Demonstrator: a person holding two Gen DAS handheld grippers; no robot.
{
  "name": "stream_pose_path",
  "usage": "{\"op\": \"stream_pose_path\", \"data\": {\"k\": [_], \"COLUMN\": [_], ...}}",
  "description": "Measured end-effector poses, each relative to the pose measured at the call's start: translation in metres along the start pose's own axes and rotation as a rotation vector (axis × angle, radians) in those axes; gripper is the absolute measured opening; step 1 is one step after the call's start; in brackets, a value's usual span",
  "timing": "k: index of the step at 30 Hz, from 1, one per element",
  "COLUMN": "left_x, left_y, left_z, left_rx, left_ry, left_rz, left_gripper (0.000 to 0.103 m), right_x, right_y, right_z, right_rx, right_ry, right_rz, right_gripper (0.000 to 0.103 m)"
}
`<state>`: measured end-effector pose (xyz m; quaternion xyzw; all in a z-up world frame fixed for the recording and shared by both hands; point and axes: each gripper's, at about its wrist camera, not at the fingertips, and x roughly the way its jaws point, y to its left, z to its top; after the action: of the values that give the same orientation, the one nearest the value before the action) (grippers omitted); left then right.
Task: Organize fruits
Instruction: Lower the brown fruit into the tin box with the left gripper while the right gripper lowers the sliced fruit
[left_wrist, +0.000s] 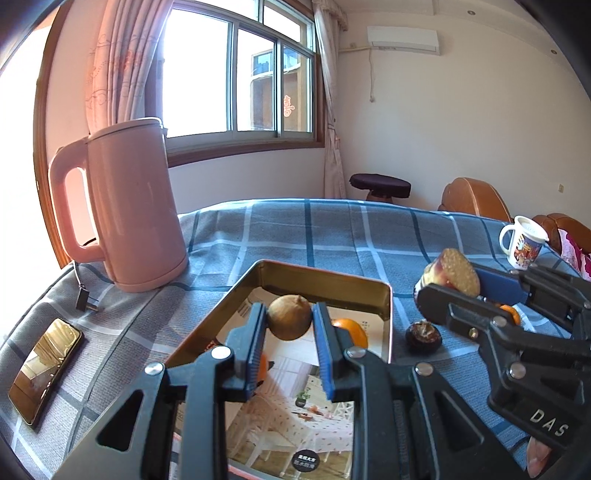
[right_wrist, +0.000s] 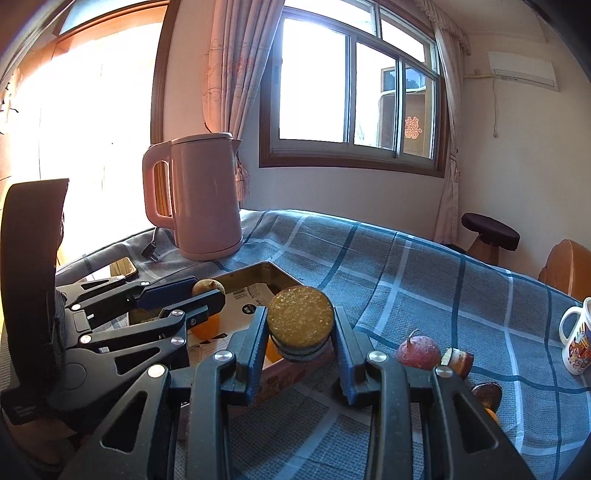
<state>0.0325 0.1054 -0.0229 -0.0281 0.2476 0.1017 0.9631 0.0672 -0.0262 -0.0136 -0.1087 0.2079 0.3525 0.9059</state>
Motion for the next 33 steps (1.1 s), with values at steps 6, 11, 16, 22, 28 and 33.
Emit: {"op": "stream_pose_path", "data": {"k": [6,11,16,22,28,33], "left_x": [0.005,0.010,0.013,0.018,0.021,0.026], "left_y": [0.017,0.027,0.035,0.042,0.047,0.049], "left_z": [0.000,-0.001,-0.003,-0.006,-0.009,-0.011], "left_rx": [-0.017,-0.027,-0.037,-0.045,-0.047,-0.051], "left_ry": [0.020,0.041,0.059,0.083,0.102,0.123], "left_rz": [0.034,0.058,0.072,0.085,0.084,0.075], "left_gripper": [0.027,0.027,0.027,0.027,0.027,0.027], "right_x": [0.013,0.023,0.031,0.040,0.050,0.058], "right_y": [0.010,0.016,0.021,0.027,0.035,0.038], "right_z": [0.003,0.003,0.001,-0.003,-0.007,-0.011], "right_rx": [-0.005,0.003,0.012,0.025,0.024,0.023], "right_ry": [0.017,0.034,0.052,0.076,0.112,0.147], "right_rz": [0.032,0.053,0.070,0.096,0.121,0.136], "right_gripper": [0.036,0.036,0.036,0.036,0.036,0.036]}}
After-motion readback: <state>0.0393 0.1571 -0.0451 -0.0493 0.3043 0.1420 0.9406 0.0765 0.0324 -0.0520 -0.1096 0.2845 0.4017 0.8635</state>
